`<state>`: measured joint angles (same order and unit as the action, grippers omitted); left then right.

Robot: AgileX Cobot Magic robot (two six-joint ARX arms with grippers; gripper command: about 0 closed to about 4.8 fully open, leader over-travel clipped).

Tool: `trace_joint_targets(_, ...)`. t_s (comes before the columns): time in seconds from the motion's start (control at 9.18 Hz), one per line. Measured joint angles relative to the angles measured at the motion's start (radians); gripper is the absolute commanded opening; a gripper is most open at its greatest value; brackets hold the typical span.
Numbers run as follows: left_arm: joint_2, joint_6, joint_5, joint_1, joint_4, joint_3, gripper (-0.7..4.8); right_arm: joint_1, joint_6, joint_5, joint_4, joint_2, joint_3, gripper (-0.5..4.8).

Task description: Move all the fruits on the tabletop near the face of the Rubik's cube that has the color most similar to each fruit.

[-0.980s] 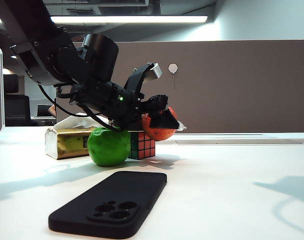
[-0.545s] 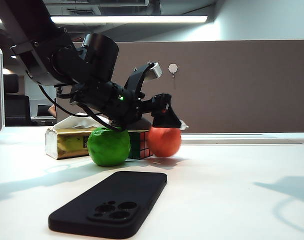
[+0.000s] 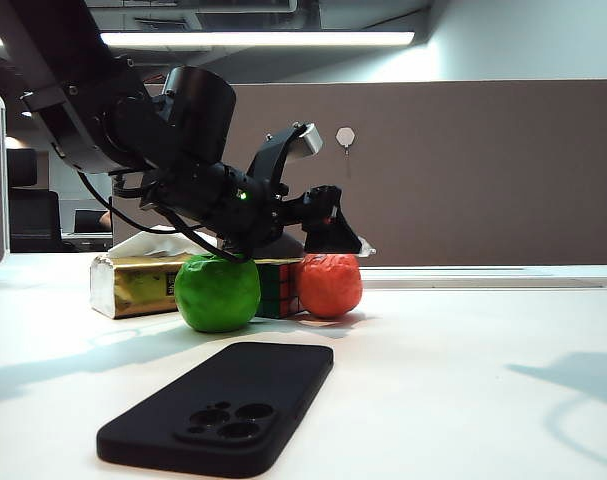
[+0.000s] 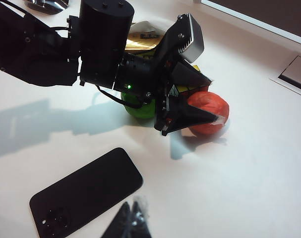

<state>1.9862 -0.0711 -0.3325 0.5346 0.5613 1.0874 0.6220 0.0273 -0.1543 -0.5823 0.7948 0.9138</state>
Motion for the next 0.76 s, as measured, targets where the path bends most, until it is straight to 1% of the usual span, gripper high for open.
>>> trace_joint_targets(0.11, 0.000, 0.000, 0.000, 0.000, 0.011, 0.000, 4.71, 0.000, 0.000, 0.000, 0.000, 0.000, 0.000, -0.01)
trace_joint_targets(0.22, -0.007, 0.001, 0.000, 0.000, 0.059, 0.003, 4.71, 0.000, 0.000, 0.000, 0.000, 0.000, 0.000, -0.01)
trace_joint_targets(0.33, -0.058, 0.000, 0.002, 0.000, 0.134, 0.007, 4.71, 0.000, 0.000, 0.000, 0.000, 0.000, 0.000, -0.01)
trace_joint_targets(0.44, -0.078, 0.001, 0.008, 0.001, 0.147, 0.012, 4.70, 0.000, 0.000, 0.000, 0.000, 0.000, 0.000, -0.01)
trace_joint_targets(0.54, -0.204, -0.003, 0.060, 0.002, 0.141, 0.019, 4.65, 0.000, 0.000, 0.000, 0.002, 0.000, 0.000, -0.01)
trace_joint_targets(0.65, -0.267, -0.004, 0.096, -0.010, 0.135, 0.019, 0.57, 0.000, 0.000, 0.001, 0.018, 0.000, 0.000, -0.01)
trace_joint_targets(0.76, -0.587, -0.006, 0.199, -0.140, -0.212, 0.021, 0.33, -0.025, 0.000, 0.294, 0.094, -0.150, 0.000, -0.01)
